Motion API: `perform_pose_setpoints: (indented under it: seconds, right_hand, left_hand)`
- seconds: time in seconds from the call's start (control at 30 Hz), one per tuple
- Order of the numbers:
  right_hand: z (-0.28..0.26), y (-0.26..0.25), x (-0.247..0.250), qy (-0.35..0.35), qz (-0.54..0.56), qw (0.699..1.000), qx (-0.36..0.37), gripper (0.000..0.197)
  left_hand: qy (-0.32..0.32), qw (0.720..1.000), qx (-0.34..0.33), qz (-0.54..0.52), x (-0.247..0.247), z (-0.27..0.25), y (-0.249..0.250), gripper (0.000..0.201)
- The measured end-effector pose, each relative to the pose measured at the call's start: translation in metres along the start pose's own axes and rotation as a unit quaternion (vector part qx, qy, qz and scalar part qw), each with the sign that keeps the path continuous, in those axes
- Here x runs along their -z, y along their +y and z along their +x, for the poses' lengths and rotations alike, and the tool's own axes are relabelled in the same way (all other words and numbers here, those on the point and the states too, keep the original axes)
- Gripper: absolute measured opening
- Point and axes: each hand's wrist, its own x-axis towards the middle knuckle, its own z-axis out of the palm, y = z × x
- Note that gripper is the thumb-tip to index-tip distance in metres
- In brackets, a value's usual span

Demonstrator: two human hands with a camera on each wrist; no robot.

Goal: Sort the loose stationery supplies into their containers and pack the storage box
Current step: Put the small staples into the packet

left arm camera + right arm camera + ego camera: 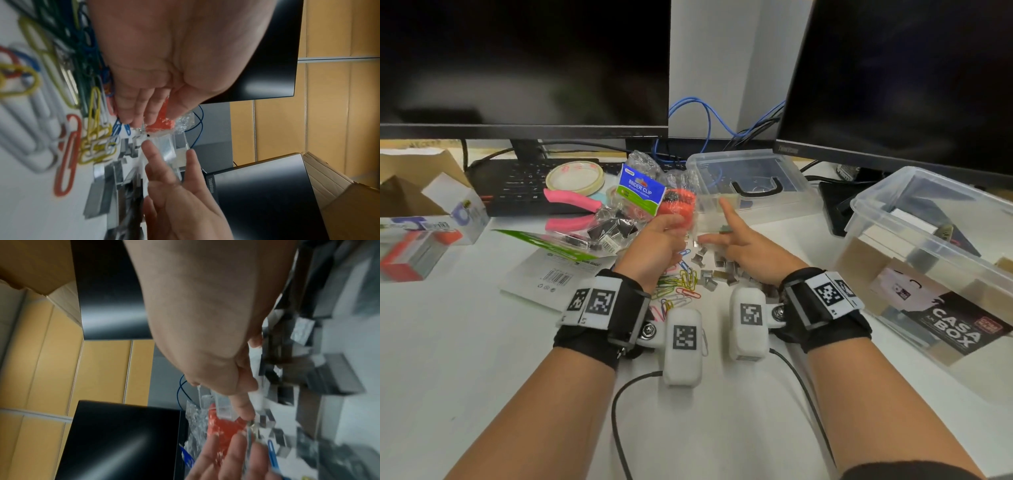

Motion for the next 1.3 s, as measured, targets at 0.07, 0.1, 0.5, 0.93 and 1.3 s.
perform_pose_setpoints:
  seconds: [0.07,0.1,0.5,0.93,1.3]
  right_hand:
    - [0.004,-0.004,-0.006,-0.052,-0.024,0.998,-0.001,0.082]
    - [0.005,-0.005,-0.009,-0.071,-0.033,0.997,0.001,0.086]
    - [-0.002,-0.008,-0.005,0.043,-0.047,0.997,0.04,0.071]
    - [0.006,-0.018,-0.018,0.003,-0.073,0.996,0.045,0.076]
    - [-0.001,-0.016,-0.013,0.035,-0.121,0.992,0.012,0.066]
  left_hand:
    - [-0.001,1.0,-0.001,0.013,-0.001,-0.001,0.001,0.041]
    - [-0.004,1.0,-0.001,0.018,-0.001,-0.001,0.001,0.041]
    - [-0.009,0.999,0.011,0.032,0.004,0.0,0.002,0.039]
    - [0.031,0.992,-0.003,0.122,0.008,0.003,0.006,0.045]
    - [-0.034,0.99,0.004,0.14,0.009,0.0,0.006,0.046]
